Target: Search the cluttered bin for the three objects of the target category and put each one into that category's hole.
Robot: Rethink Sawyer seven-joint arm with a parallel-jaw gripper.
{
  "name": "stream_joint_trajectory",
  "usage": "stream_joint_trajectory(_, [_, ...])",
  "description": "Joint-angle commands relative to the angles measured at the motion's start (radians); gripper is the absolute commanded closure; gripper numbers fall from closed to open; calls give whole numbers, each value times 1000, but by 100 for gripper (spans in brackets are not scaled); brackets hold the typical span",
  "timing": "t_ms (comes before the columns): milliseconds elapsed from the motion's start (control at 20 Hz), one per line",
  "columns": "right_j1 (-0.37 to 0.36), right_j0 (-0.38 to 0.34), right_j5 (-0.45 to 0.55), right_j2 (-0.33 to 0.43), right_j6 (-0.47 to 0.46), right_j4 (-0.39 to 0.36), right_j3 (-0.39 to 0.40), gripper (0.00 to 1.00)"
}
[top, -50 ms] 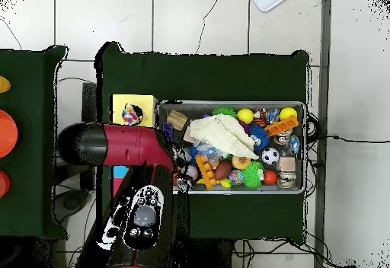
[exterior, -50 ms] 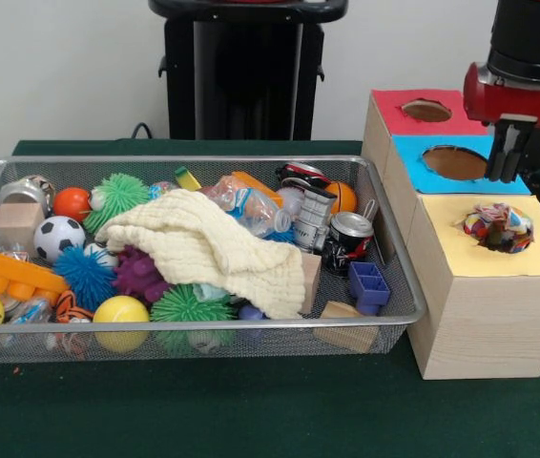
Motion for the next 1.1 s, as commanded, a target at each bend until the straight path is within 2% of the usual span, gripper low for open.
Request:
stream_joint_trajectory(50, [67,-30,-94,42,130,-47,26,100])
stream_joint_trajectory(1100, [95,-34,-192,77,149,-9,48,100])
